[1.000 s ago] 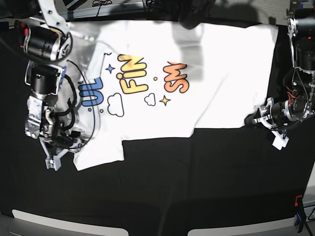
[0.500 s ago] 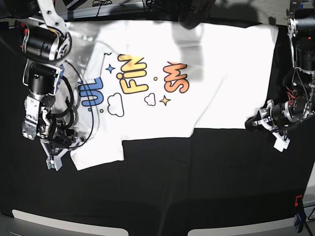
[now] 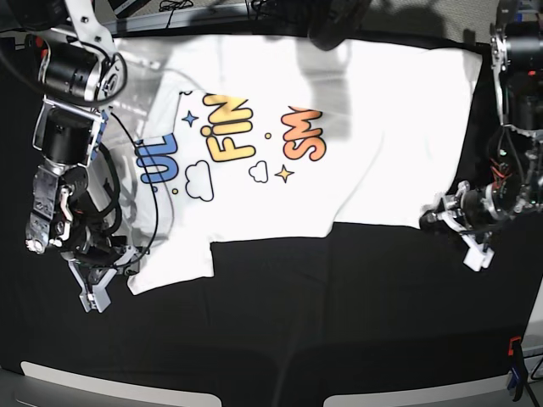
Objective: Layout the t-shirt on the table in an organized manner, then fold the t-shirt properly
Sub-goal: 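Grasp the shirt side edges with both grippers, then fold the shirt lengthwise with both grippers, bringing the side over the print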
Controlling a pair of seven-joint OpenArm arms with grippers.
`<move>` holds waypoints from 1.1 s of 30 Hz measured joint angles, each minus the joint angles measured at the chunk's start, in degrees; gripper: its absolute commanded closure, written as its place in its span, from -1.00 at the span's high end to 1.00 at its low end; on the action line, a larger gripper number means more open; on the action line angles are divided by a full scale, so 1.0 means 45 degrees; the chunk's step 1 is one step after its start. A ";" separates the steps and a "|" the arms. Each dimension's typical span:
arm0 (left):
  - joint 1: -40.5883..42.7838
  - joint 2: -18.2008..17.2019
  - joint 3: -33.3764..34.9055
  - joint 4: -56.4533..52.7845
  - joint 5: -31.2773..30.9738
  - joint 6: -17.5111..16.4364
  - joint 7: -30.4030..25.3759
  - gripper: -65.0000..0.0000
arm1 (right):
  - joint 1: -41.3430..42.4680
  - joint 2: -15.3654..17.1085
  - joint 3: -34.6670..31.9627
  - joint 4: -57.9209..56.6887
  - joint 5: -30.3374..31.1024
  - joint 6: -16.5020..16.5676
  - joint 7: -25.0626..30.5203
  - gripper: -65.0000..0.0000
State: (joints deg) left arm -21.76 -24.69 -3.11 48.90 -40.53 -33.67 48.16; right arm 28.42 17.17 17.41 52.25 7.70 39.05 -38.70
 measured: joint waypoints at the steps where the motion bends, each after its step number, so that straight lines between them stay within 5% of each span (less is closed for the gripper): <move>1: 0.0000 0.0175 0.0010 0.0000 0.0665 -0.0005 -0.0345 -1.00 | -0.0010 -0.0010 0.0000 0.0000 0.0015 0.0000 -0.0010 -1.00; 8: 0.0039 0.0437 0.0010 0.0777 0.2011 0.0121 -0.0801 -1.00 | -0.0005 0.0078 0.0000 0.0097 0.0010 0.0053 -0.0301 -1.00; 12: 0.0019 0.0359 0.0010 0.2084 0.2521 0.1166 -0.0933 -1.00 | -0.0005 0.0267 0.0000 0.0510 0.0053 0.0102 -0.0447 -1.00; 19: 0.0034 0.0296 0.0015 0.3269 0.3468 0.1350 -0.0724 -1.00 | -0.0010 0.0806 0.0000 0.0724 0.0612 0.0136 -0.0903 -1.00; 23: -0.0039 0.0282 0.0010 0.3390 0.4415 0.2803 -0.1331 -1.00 | 0.0039 0.1287 -0.0010 0.0738 0.0908 0.0141 -0.0860 -1.00; 33: -0.0787 0.0010 0.0015 0.3390 0.4537 0.2851 -0.1326 -1.00 | 0.0355 0.2055 -0.0010 0.0758 0.1010 0.0146 -0.0889 -1.00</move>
State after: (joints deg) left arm -25.30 -24.64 -3.05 64.16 -20.12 -20.84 42.19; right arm 30.02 26.41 17.37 55.66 12.25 39.70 -42.70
